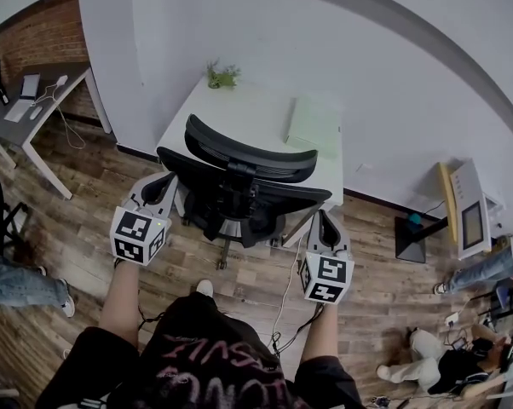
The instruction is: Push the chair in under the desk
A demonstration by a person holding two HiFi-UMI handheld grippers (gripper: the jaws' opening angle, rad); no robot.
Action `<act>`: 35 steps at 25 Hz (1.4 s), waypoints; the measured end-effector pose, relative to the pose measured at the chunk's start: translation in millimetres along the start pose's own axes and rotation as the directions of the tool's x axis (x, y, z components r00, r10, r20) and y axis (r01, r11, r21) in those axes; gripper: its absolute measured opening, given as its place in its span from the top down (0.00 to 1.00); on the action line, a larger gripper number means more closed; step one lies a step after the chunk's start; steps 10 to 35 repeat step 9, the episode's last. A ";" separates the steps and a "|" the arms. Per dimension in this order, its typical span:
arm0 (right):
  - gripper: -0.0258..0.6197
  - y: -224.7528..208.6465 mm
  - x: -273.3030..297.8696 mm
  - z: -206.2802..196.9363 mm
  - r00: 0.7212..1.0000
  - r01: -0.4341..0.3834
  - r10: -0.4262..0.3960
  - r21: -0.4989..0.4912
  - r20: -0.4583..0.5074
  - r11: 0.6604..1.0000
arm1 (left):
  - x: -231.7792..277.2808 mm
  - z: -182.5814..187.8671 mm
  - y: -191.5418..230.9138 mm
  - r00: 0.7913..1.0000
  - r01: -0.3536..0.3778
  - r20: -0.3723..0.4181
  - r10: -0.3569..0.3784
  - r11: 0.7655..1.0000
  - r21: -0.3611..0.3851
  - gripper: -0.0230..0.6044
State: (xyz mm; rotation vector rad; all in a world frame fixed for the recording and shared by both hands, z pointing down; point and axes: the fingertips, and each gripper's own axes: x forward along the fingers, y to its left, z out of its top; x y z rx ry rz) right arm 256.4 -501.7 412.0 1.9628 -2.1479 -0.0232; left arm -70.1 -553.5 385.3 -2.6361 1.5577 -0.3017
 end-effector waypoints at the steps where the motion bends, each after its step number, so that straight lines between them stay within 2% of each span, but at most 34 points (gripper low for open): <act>1: 0.92 0.4 0.7 0.2 1.000 -0.002 0.002 0.001 0.000 1.000 | 0.9 -0.1 0.4 1.000 -0.001 -0.001 0.001 1.000 -0.003 0.94; 35: 0.92 2.7 5.2 2.2 1.000 -0.003 0.003 -0.002 0.005 1.000 | 3.0 1.1 3.5 1.000 -0.006 0.005 0.006 1.000 0.002 0.94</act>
